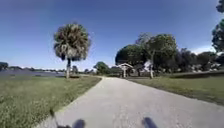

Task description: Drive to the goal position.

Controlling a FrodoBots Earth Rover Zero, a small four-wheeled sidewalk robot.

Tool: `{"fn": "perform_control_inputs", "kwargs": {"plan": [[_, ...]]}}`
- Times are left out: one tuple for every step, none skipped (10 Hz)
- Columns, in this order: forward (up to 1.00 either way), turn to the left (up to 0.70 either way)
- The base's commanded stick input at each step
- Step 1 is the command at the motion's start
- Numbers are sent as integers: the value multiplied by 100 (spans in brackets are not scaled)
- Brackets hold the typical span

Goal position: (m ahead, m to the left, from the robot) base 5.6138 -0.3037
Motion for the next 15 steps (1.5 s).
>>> {"fn": "perform_control_inputs", "kwargs": {"plan": [[70,0],[70,0],[70,0],[70,0],[70,0],[70,0],[70,0],[70,0],[70,0],[70,0],[70,0],[70,0],[70,0],[70,0],[70,0]]}}
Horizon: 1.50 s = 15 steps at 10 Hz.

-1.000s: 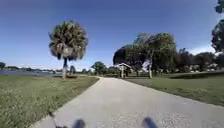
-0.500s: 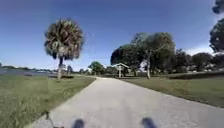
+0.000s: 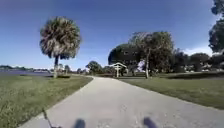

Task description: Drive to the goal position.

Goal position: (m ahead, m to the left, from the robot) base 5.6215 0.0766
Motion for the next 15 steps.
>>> {"fn": "perform_control_inputs", "kwargs": {"plan": [[70,0],[70,0],[70,0],[70,0],[70,0],[70,0],[70,0],[70,0],[70,0],[70,16],[70,35],[70,35],[70,35],[70,35],[70,35]]}}
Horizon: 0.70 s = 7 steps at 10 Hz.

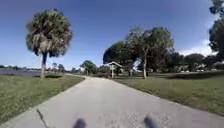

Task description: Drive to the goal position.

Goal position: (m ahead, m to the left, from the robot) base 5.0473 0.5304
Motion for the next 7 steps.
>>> {"fn": "perform_control_inputs", "kwargs": {"plan": [[70,8],[70,0],[70,0],[70,0],[70,0],[70,0],[70,0]]}}
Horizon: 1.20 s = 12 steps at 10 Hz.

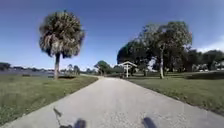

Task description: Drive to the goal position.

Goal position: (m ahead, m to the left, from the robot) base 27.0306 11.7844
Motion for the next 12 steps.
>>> {"fn": "perform_control_inputs", "kwargs": {"plan": [[70,0],[70,0],[70,0],[70,0],[70,0],[70,0],[70,0],[70,0],[70,0],[70,0],[70,0],[70,0]]}}
